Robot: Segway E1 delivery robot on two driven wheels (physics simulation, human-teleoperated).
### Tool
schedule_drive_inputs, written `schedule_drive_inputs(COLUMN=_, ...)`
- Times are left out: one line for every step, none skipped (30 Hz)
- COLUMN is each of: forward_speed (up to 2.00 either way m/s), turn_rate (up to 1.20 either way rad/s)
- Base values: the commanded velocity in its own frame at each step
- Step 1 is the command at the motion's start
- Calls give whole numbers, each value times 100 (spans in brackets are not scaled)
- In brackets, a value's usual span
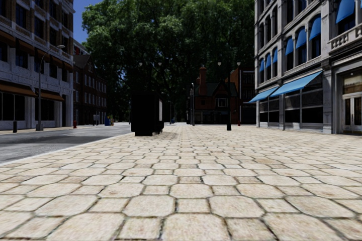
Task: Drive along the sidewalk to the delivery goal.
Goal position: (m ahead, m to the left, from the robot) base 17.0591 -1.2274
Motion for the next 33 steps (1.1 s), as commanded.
schedule_drive_inputs(forward_speed=200, turn_rate=0)
schedule_drive_inputs(forward_speed=200, turn_rate=0)
schedule_drive_inputs(forward_speed=200, turn_rate=0)
schedule_drive_inputs(forward_speed=200, turn_rate=0)
schedule_drive_inputs(forward_speed=200, turn_rate=0)
schedule_drive_inputs(forward_speed=200, turn_rate=0)
schedule_drive_inputs(forward_speed=200, turn_rate=0)
schedule_drive_inputs(forward_speed=200, turn_rate=0)
schedule_drive_inputs(forward_speed=200, turn_rate=0)
schedule_drive_inputs(forward_speed=200, turn_rate=0)
schedule_drive_inputs(forward_speed=200, turn_rate=0)
schedule_drive_inputs(forward_speed=200, turn_rate=0)
schedule_drive_inputs(forward_speed=200, turn_rate=0)
schedule_drive_inputs(forward_speed=200, turn_rate=0)
schedule_drive_inputs(forward_speed=200, turn_rate=0)
schedule_drive_inputs(forward_speed=200, turn_rate=0)
schedule_drive_inputs(forward_speed=200, turn_rate=0)
schedule_drive_inputs(forward_speed=200, turn_rate=0)
schedule_drive_inputs(forward_speed=200, turn_rate=0)
schedule_drive_inputs(forward_speed=200, turn_rate=0)
schedule_drive_inputs(forward_speed=200, turn_rate=0)
schedule_drive_inputs(forward_speed=200, turn_rate=0)
schedule_drive_inputs(forward_speed=200, turn_rate=0)
schedule_drive_inputs(forward_speed=200, turn_rate=0)
schedule_drive_inputs(forward_speed=200, turn_rate=0)
schedule_drive_inputs(forward_speed=200, turn_rate=0)
schedule_drive_inputs(forward_speed=200, turn_rate=0)
schedule_drive_inputs(forward_speed=200, turn_rate=0)
schedule_drive_inputs(forward_speed=200, turn_rate=0)
schedule_drive_inputs(forward_speed=200, turn_rate=0)
schedule_drive_inputs(forward_speed=200, turn_rate=0)
schedule_drive_inputs(forward_speed=200, turn_rate=0)
schedule_drive_inputs(forward_speed=200, turn_rate=0)
